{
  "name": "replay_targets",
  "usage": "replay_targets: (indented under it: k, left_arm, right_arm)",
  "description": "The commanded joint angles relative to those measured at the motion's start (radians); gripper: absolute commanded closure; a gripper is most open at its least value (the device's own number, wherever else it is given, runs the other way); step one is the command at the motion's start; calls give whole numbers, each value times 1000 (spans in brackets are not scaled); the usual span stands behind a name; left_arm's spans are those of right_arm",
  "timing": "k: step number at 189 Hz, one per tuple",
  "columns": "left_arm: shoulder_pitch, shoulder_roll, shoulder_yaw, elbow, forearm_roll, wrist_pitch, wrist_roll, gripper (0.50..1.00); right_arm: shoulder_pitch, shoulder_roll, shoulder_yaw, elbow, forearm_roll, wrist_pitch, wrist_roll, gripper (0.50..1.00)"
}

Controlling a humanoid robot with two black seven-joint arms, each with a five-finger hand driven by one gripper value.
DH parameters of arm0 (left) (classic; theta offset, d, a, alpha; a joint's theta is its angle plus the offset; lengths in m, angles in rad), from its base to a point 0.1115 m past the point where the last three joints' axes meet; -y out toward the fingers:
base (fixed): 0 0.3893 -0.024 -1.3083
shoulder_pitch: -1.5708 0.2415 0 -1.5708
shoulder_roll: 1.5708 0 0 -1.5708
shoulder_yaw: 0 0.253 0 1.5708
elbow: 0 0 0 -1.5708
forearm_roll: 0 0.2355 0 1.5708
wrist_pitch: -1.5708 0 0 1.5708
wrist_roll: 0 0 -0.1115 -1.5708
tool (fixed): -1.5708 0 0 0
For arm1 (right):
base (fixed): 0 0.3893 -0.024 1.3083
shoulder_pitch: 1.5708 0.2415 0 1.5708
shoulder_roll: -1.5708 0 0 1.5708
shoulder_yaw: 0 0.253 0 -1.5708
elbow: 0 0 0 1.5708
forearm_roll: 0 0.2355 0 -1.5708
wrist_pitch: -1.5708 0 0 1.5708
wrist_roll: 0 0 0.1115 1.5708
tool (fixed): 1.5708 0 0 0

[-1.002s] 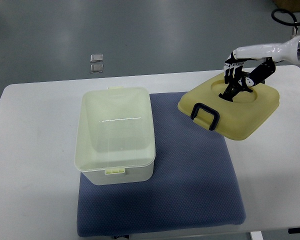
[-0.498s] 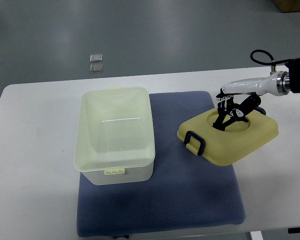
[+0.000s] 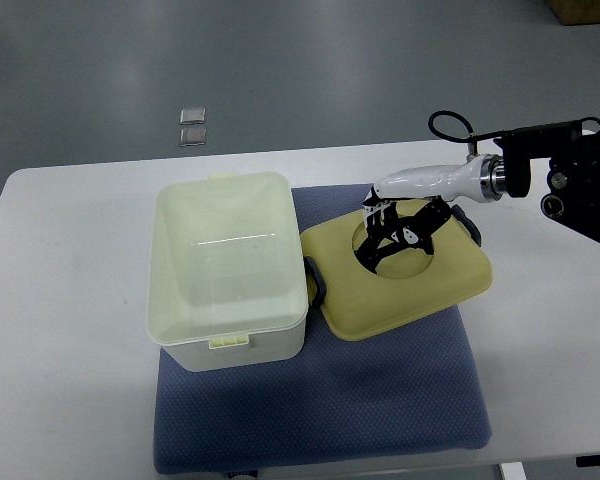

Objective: Open white storage box with right hand
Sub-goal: 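Lower the yellow lid onto the cushion beside the box with the right hand, then open the right hand and release the lid handle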

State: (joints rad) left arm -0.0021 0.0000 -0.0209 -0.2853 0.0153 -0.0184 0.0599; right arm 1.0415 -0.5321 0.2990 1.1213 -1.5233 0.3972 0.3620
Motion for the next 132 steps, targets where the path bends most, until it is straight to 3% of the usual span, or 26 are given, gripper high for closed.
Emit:
replay_targets:
  k: [1,74,75,77,78,79,80,81,82,83,84,88,96,106,132]
  left_arm:
    - [-1,0,-1,0,0,0,0,500]
    - [1,0,1,-2,0,0,0,500]
    - [1,0,1,-2,0,0,0,500]
    - [1,0,1,-2,0,0,0,500]
    - [1,0,1,-2,0,0,0,500]
    - [1,0,1,-2,0,0,0,500]
    - [1,0,1,-2,0,0,0,500]
    - [1,0,1,-2,0,0,0,500]
    - [1,0,1,-2,0,0,0,500]
    - [1,0,1,-2,0,0,0,500]
    - [1,0,1,-2,0,0,0,500]
    - [-1,0,1,-2,0,0,0,500]
    - [1,0,1,-2,0,0,0,500]
    - [1,0,1,-2,0,0,0,500]
    - [1,0,1,-3,2,0,0,500]
  right_arm:
    - [-1,30,0,2,0,-8,0,1000]
    - [-26,77,0,0,0,-29,-6,1000]
    - [-29,77,0,0,0,-32,-6,943]
    - [-29,77,0,0,0,-32,-6,942]
    - [-31,77,0,0,0,-34,-6,874]
    - [-31,77,0,0,0,-34,-6,873]
    - [-32,77,0,0,2,-37,-6,808]
    - [-32,77,0,0,2,-37,-6,807]
    - [-35,77,0,0,2,-40,-6,751]
    - [-35,77,0,0,2,-40,-6,750]
    - [-37,77,0,0,2,-41,-8,708]
    - [-43,77,0,0,2,-43,-8,654]
    - [-52,77,0,-1,2,-43,-9,607]
    - [-58,77,0,-1,2,-43,-12,583]
    - [-60,77,2,-23,3,-43,-12,574]
